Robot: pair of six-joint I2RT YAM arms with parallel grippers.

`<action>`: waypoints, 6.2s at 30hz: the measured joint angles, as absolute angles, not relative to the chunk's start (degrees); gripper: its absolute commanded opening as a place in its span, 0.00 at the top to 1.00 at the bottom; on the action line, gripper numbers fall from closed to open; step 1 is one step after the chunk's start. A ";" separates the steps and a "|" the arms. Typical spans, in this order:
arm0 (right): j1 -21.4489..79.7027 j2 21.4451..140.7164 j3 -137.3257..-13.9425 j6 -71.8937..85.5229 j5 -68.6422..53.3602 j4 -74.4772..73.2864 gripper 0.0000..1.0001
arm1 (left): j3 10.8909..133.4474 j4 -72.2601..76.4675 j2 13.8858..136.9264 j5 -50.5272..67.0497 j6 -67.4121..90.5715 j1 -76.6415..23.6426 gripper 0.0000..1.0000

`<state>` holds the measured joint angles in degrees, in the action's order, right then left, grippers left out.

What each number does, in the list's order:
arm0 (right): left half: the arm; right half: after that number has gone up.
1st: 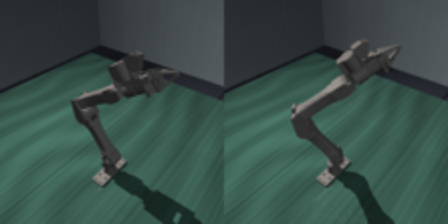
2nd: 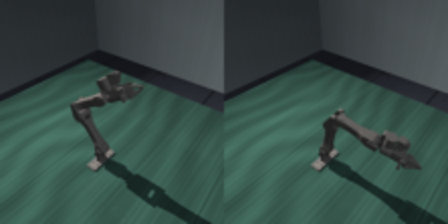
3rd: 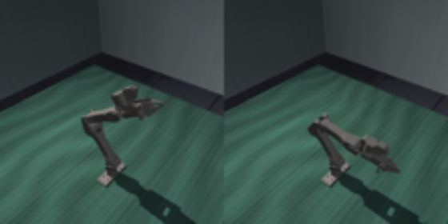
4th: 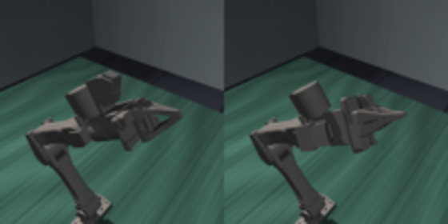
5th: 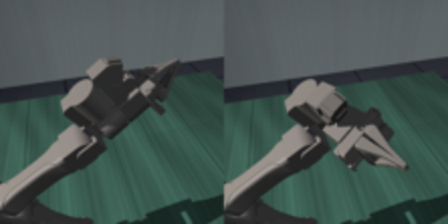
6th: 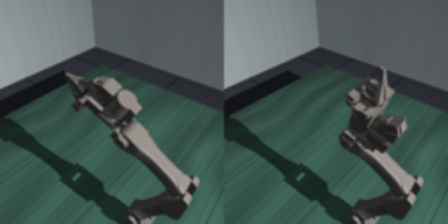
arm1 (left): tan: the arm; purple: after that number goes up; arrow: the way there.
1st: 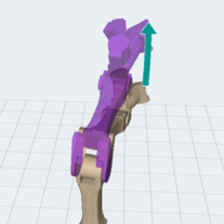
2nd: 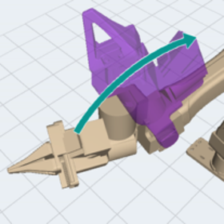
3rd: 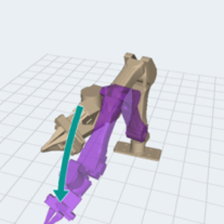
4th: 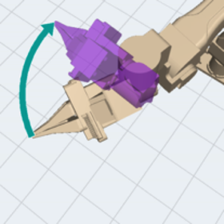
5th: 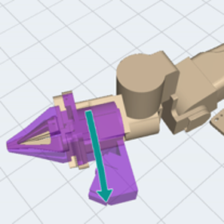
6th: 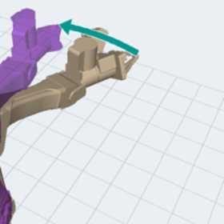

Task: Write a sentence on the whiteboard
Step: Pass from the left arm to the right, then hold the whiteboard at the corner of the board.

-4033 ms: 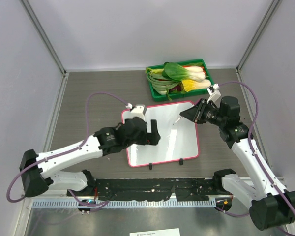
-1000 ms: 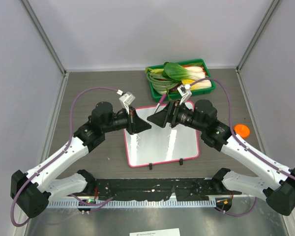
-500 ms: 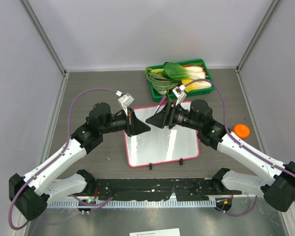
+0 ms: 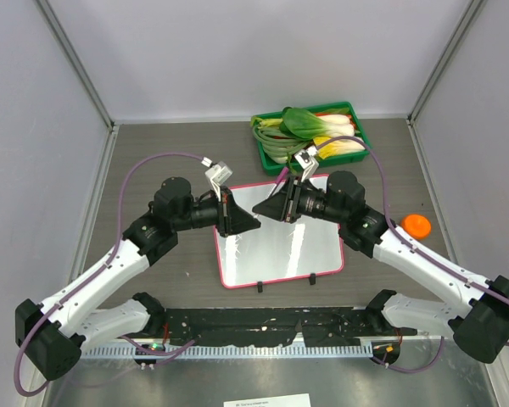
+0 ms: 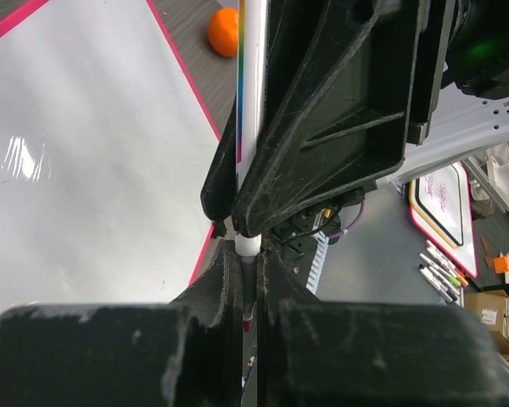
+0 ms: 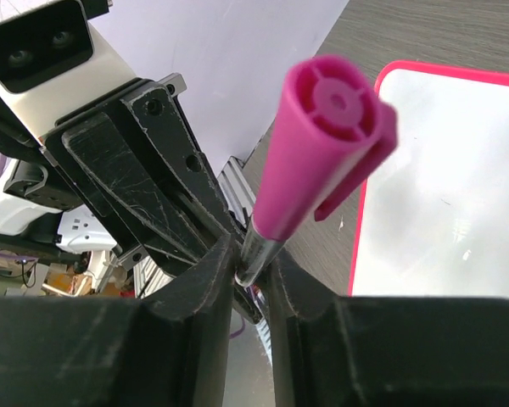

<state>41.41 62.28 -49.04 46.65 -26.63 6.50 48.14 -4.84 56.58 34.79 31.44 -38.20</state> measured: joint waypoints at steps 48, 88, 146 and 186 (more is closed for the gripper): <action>41.47 45.41 -44.38 33.61 0.51 -9.13 0.99 | 43.55 -25.80 48.69 24.32 37.36 -13.91 0.11; 35.77 52.51 -45.54 27.14 -4.99 -6.42 0.99 | 32.34 -11.68 50.87 42.04 41.67 -5.10 0.04; 35.77 50.59 -34.52 30.26 -14.04 7.33 0.99 | 18.46 21.17 62.35 40.82 50.63 -5.10 0.09; 35.77 52.16 -34.13 30.39 -14.79 9.69 0.99 | 17.63 37.21 68.66 43.24 46.37 -11.94 0.69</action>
<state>35.77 52.16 -34.13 30.39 -14.79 9.69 17.63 37.21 68.66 43.24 46.37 -11.94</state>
